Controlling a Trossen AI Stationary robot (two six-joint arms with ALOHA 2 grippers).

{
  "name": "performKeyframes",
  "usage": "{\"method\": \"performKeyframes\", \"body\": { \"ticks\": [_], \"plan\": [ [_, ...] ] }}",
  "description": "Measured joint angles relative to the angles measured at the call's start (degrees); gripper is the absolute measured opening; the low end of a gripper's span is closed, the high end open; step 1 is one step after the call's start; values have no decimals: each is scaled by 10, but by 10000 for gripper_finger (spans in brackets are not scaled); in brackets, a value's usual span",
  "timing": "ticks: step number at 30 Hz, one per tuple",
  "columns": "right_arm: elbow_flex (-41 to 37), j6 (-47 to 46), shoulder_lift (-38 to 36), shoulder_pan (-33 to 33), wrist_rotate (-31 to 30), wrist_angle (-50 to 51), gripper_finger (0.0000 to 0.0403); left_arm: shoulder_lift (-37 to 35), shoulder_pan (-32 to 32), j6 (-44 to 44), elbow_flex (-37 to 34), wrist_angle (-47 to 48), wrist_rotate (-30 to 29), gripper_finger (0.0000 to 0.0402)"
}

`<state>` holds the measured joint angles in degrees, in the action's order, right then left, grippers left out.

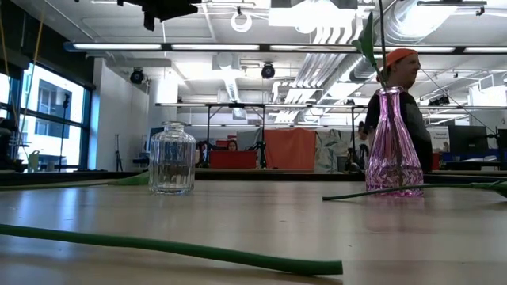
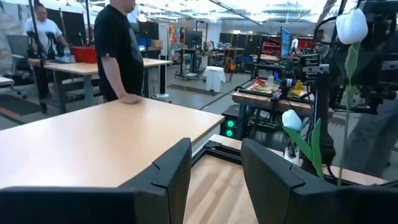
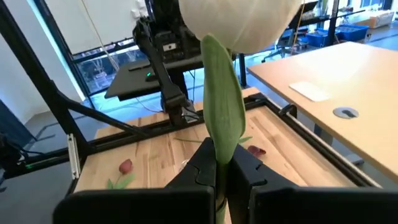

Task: Sort flowers into vase by color
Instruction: Put the white flower into the purple vase

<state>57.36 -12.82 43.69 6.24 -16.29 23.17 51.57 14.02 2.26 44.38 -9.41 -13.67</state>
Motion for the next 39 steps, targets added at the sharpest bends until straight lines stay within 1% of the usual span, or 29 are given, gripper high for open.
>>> {"method": "performKeyframes", "body": {
  "ticks": [7, 15, 20, 26, 28, 30, 32, 35, 39],
  "plan": [
    [0, -4, 6, 0, -7, 11, 0, 0, 0, -6, 0, 1, -2, 130],
    [-1, -13, 46, 0, -7, 15, 8, 0, 0, -6, 0, 3, -7, 130],
    [-1, -44, 58, 0, -5, 49, 12, 0, 0, -6, 0, 6, -16, 130],
    [-1, -67, 54, 0, 15, 80, 14, 0, 0, -19, 0, 7, -27, 130],
    [-1, -73, 51, 0, 15, 92, 20, 0, 0, -24, 0, 9, -27, 130],
    [4, -89, 49, 0, 15, 125, 36, 0, 0, -25, 0, 15, -27, 130],
    [14, -104, 49, 0, 15, 154, 62, 0, 0, -25, 0, 22, -27, 130],
    [33, -126, 50, 0, 15, 198, 114, 0, 0, -26, 0, 27, -36, 130],
    [66, -128, 50, 0, 15, 239, 191, 0, 0, -41, 0, 27, -37, 130]
  ]
}}
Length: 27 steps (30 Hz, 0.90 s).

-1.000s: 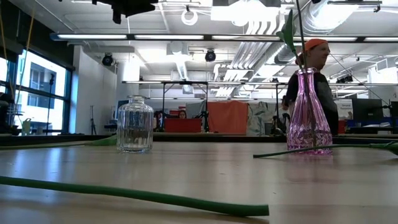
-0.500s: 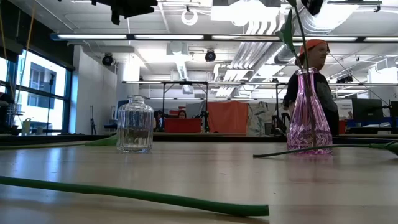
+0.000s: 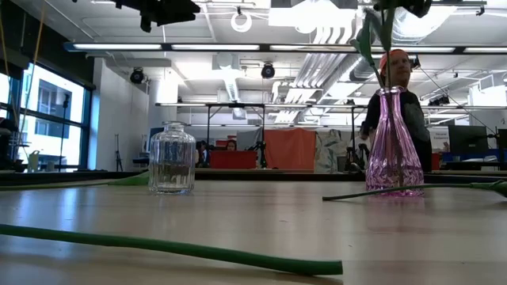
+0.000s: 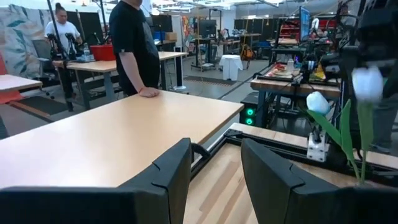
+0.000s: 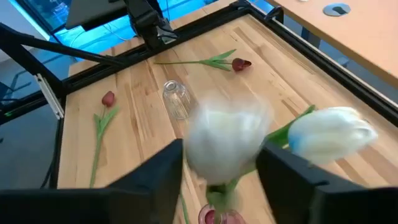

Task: Sort flowers into vase by color
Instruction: Put the white flower into the purple vase, then put the top left red flower into the transparent vase

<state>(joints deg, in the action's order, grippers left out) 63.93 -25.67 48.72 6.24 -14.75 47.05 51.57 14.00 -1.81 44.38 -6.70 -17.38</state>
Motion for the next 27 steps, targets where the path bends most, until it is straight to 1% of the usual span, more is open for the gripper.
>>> {"method": "performKeyframes", "body": {
  "ticks": [3, 6, 9, 12, 15, 18, 20, 22, 25, 27],
  "plan": [
    [32, 0, 0, 0, 10, 41, 243, 0, 0, -4, 0, 0, -1, 130],
    [62, -17, 0, 0, 15, 73, 279, 0, 0, -3, 0, 0, -10, 130],
    [95, -29, 0, 0, 15, 89, 299, 0, 0, 23, 3, 4, -35, 130],
    [126, -29, 0, 0, 12, 81, 304, 1, 4, 100, 40, 56, -70, 130],
    [155, -23, 4, 0, -16, 65, 304, 7, 28, 172, 105, 186, -76, 130],
    [178, 7, 12, 0, -46, 39, 304, 37, 75, 240, 175, 373, -73, 130],
    [193, 41, 21, 0, -59, 12, 304, 64, 112, 248, 206, 472, -58, 130],
    [210, 79, 34, 0, -73, -11, 304, 91, 147, 245, 221, 539, -36, 130],
    [244, 122, 61, -9, -104, -23, 304, 136, 187, 219, 219, 628, -6, 130],
    [270, 127, 80, -22, -125, -17, 304, 166, 204, 212, 211, 672, 1, 130]
  ]
}}
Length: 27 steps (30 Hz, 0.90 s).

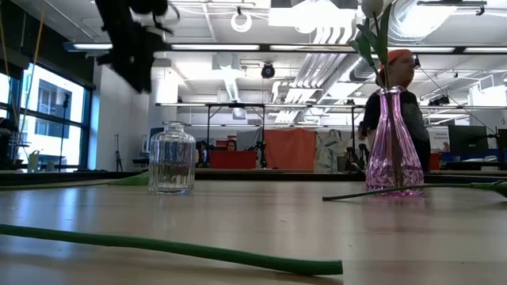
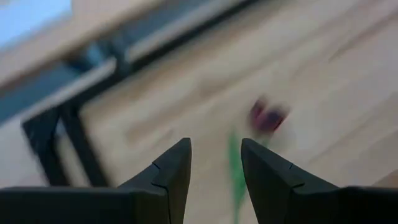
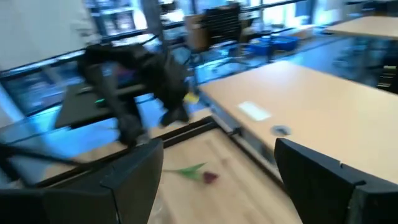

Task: Sort flowers into vase by color
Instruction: Put the top left red flower into the transparent vase

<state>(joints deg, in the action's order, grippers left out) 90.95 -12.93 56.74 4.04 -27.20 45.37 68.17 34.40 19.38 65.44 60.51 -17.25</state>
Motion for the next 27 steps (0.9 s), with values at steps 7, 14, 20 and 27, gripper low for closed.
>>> {"method": "performKeyframes", "body": {
  "ticks": [7, 14, 20, 27],
  "plan": [
    [97, 3, 49, -51, -26, 77, 304, 73, 15, -24, -79, 13, 76, 130],
    [144, -5, 63, -76, -7, 103, 304, 86, -2, 9, -187, -92, 126, 130],
    [144, -20, 63, -79, -4, 120, 304, 86, -17, 15, -241, -161, 152, 130],
    [144, -35, 67, -79, -2, 131, 304, 98, -23, 14, -272, -201, 160, 130]
  ]
}}
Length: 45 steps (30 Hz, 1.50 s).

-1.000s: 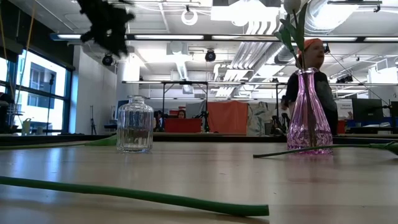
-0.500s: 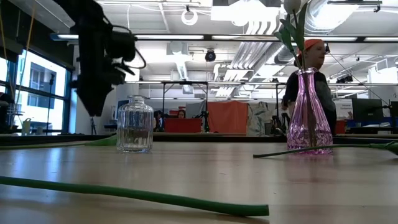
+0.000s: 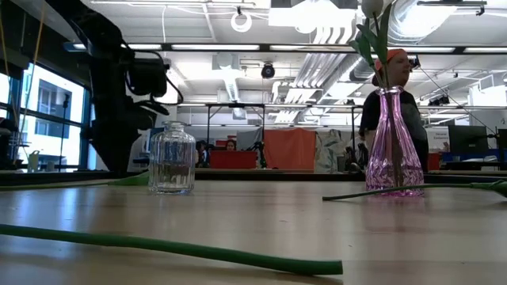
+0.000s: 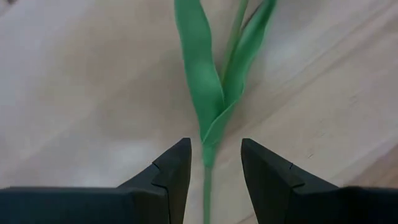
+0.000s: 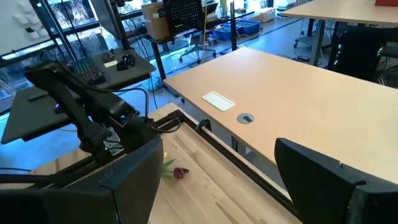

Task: Sort flowers into vase by color
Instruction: Put the top left red flower into the transparent vase

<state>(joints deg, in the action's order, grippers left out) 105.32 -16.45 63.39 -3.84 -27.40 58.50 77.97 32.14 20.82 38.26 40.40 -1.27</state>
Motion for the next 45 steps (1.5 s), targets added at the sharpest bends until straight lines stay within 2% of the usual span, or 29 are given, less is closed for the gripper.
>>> {"method": "performKeyframes", "body": {
  "ticks": [13, 15, 18, 20, 21, 24, 28, 34, 39, 45],
  "plan": [
    [0, 4, 7, 0, 2, 0, 304, 100, -5, -42, 5, -22, -12, 128],
    [0, 4, 7, 0, 2, 0, 304, 99, -11, -55, 5, -22, -19, 117],
    [0, 4, 7, 0, 2, 0, 304, 87, -21, -61, 1, -27, -23, 65],
    [0, 10, 7, 0, 2, 0, 304, 70, -28, -61, 0, -34, -23, 21],
    [0, 14, 7, 0, 2, 0, 304, 59, -30, -58, -2, -37, -23, 13],
    [0, 15, 7, 0, 2, 0, 304, 6, -37, -41, -4, -58, -23, 9],
    [0, 15, 7, 0, 2, 0, 304, -102, -48, -18, -2, -125, -23, 4],
    [0, 15, 7, 0, 2, 0, 304, -250, -80, -17, -1, -346, 1, 1],
    [-1, 15, 7, 0, 2, 0, 304, -286, -135, -9, 0, -518, 9, 1],
    [-1, 15, 7, 0, 2, 1, 304, -272, -223, -5, 0, -530, -14, 0]
  ]
}}
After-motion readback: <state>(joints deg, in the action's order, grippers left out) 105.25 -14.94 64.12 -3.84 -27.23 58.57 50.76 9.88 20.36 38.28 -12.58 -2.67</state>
